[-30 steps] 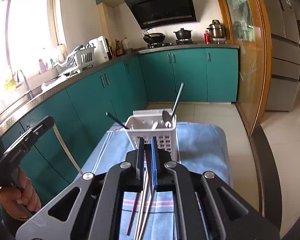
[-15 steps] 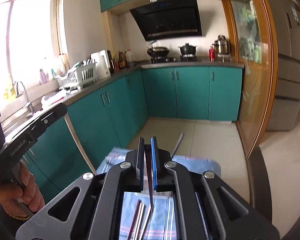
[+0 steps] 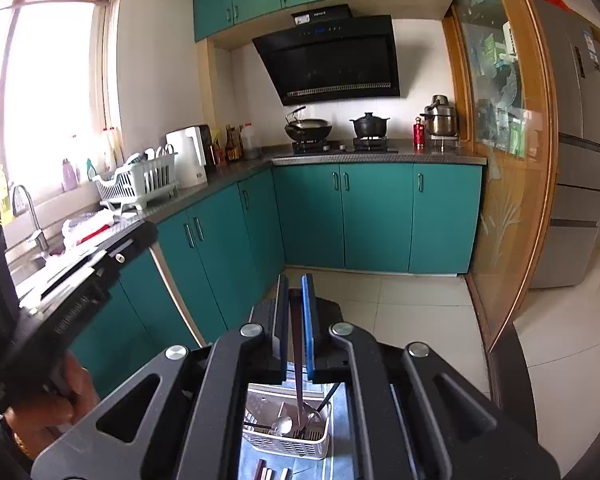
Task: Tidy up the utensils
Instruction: 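Lower both chopsticks into the basket and open both tools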
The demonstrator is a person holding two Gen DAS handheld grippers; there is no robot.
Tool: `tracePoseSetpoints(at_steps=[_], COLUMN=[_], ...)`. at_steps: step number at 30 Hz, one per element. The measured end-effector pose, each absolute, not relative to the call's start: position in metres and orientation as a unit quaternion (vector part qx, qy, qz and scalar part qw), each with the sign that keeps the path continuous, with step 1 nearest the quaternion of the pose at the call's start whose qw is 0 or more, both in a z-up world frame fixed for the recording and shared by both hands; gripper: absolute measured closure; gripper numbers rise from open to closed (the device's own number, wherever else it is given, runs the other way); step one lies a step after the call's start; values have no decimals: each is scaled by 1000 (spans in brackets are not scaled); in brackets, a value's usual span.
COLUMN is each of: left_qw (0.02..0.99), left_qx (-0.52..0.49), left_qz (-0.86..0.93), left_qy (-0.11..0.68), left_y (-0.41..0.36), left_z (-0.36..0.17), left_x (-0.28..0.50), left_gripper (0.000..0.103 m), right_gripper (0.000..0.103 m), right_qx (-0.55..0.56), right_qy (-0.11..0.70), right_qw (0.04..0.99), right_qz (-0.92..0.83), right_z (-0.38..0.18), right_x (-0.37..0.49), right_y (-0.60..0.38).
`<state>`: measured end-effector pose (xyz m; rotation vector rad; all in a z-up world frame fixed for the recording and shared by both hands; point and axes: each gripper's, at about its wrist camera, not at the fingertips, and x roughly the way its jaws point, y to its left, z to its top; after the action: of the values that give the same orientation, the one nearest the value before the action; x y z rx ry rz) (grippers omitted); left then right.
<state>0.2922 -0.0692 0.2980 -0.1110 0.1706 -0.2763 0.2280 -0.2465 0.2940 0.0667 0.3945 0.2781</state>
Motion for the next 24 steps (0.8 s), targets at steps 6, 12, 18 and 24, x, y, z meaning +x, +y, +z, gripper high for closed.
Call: tracePoseSetpoints(at_steps=[6,12,18,24], left_qw=[981,987,988,981], left_qx=[-49,-35,-70,-51], left_qz=[-132,-111,-109,-90], left_qy=[130,108,78,163], left_y=[-71,-56,-10,-2], left_z=[240,210,198,124], left_x=[318,289,182,113], left_gripper=[97,28,11,11], right_gripper=[96,55,27,22], right_qx=[41,51,53,39], right_qy=[228,241,171,202], right_qw=[963,961,976,973], right_qz=[136,129,125,103], right_z=[249,223,211,129], right_x=[248,229,125,58], right_y=[-246,-248,-253,-235])
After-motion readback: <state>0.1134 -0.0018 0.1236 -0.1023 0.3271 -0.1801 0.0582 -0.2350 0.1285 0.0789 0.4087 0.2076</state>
